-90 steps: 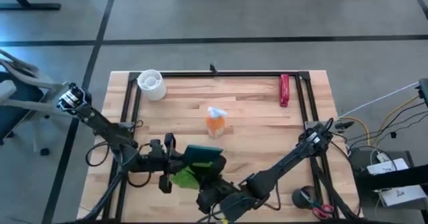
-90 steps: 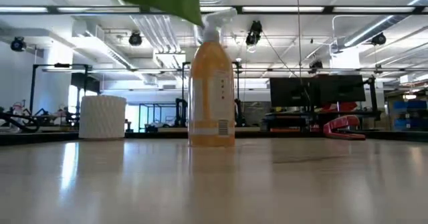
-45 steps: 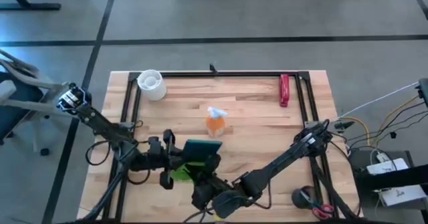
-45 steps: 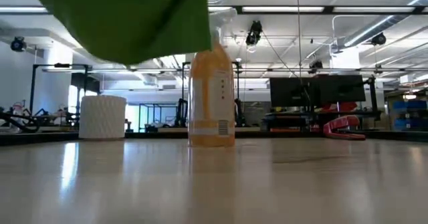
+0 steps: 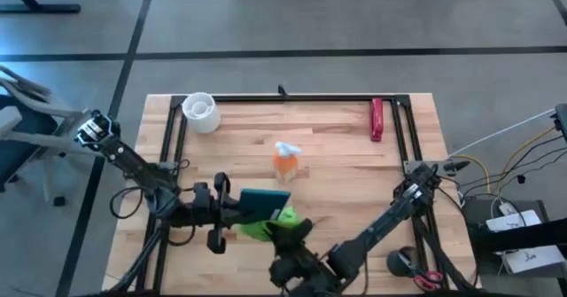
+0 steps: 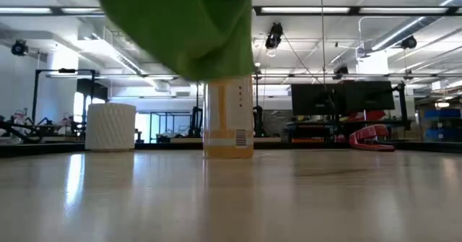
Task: Apply microfiber cloth
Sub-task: Wipe the blue tablet with the green microfiber cloth
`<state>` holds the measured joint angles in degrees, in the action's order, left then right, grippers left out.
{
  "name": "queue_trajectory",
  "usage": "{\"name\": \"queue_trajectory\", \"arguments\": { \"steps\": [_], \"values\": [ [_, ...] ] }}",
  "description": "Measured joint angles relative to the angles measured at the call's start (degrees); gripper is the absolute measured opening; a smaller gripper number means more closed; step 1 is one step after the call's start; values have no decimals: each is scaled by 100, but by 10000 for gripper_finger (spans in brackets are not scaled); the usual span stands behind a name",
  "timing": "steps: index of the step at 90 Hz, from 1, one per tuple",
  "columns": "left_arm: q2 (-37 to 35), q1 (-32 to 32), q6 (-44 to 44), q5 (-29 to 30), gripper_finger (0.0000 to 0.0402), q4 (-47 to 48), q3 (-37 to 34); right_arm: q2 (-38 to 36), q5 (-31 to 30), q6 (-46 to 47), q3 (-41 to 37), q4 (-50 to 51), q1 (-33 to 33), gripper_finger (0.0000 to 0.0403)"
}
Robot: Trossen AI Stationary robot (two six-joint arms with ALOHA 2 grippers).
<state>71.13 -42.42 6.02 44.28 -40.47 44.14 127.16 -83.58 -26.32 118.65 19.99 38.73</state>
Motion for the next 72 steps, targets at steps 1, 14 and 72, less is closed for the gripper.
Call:
{"name": "queue_trajectory", "arguments": {
  "steps": [1,14,72],
  "values": [
    [12,-1,12,-7,7,3,0,-15,-68,-57,13,-5,11,0],
    [152,-1,99,-178,7,-3,-2,-176,-521,-629,217,-13,93,0],
    [979,0,176,-397,8,22,-41,-351,325,-615,715,78,-314,0]
  ]
}}
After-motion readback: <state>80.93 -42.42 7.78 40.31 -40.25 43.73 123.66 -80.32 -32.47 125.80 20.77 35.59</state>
